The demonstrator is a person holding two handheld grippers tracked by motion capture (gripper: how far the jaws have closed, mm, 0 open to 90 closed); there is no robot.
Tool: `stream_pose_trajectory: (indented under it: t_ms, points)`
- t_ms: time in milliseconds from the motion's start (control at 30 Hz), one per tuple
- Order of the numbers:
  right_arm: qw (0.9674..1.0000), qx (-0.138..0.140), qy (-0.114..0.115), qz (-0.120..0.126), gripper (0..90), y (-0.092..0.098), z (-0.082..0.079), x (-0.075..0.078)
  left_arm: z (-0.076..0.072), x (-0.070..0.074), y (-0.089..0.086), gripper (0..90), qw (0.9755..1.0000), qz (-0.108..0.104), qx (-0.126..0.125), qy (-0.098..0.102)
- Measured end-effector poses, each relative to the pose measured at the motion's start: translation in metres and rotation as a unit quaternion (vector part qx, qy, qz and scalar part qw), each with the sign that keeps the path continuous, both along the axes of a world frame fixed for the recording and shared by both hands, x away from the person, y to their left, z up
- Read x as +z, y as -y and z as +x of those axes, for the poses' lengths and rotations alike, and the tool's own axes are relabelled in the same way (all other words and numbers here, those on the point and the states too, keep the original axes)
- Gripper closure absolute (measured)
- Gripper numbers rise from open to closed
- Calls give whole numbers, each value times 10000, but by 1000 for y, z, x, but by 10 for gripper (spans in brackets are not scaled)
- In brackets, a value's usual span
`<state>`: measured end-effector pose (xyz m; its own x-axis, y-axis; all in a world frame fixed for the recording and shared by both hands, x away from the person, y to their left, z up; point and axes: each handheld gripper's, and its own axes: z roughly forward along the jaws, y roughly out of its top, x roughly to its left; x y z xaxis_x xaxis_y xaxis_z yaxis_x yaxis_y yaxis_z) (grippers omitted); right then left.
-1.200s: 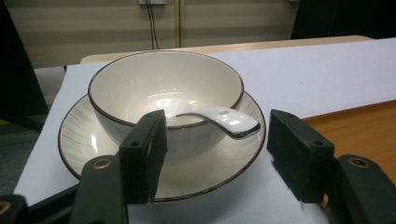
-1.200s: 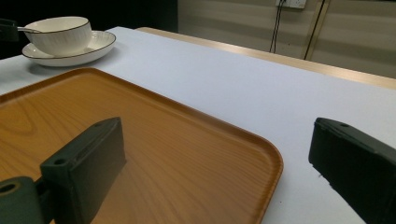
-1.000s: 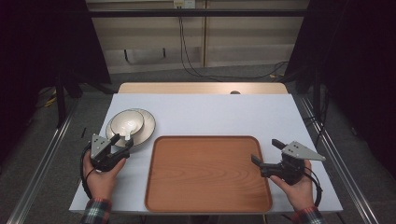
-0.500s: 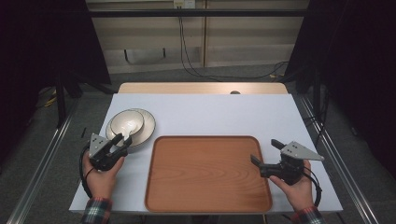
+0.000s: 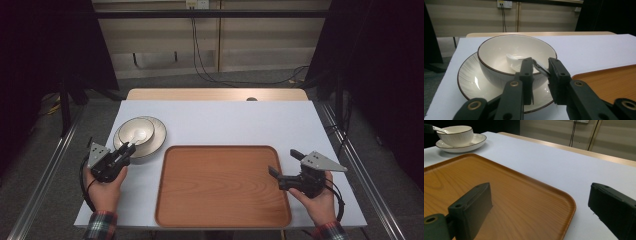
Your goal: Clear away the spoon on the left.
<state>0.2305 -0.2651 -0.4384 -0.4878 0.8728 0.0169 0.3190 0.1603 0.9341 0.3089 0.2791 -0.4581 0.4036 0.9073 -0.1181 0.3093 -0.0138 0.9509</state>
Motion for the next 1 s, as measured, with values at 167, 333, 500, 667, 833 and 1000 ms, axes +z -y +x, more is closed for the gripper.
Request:
stream_pose_trajectory:
  t_ms: [167,333,500,667,833,1000]
  points:
    - [10000,14,-1,11,47,0,0,0,1,0,-2,757,9999,-97,36,18]
    - [10000,-10,-15,38,47,1,0,1,4,4,-5,788,9997,-211,29,104]
    - [10000,-24,13,-1,45,2,0,0,9,5,-6,818,9989,-440,68,176]
    - [10000,-37,23,-11,41,1,-1,0,14,6,-6,830,9977,-632,80,242]
    - [10000,-22,-3,-16,34,1,0,0,19,9,-4,840,9974,-653,93,280]
    - [10000,37,51,18,24,1,-1,0,26,15,-3,842,9965,-741,138,369]
